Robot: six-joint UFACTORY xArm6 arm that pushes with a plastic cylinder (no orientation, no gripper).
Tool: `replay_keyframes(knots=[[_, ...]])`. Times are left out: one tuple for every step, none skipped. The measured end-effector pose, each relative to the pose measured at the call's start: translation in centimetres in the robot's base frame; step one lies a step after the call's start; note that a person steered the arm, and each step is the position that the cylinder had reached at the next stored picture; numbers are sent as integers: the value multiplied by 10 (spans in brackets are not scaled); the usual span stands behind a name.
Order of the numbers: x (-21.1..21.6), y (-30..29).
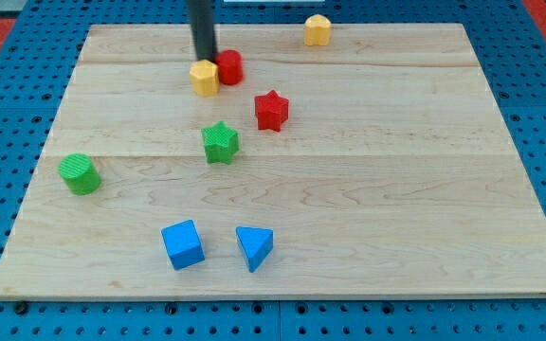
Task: Push red circle closer to red star
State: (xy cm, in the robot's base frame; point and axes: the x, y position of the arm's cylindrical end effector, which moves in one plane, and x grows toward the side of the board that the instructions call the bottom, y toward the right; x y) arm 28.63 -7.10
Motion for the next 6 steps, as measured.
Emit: replay_keyframes(knots=[[-1, 25], [-22, 47], [-34, 54], [-3, 78], [30, 69], [17, 100]])
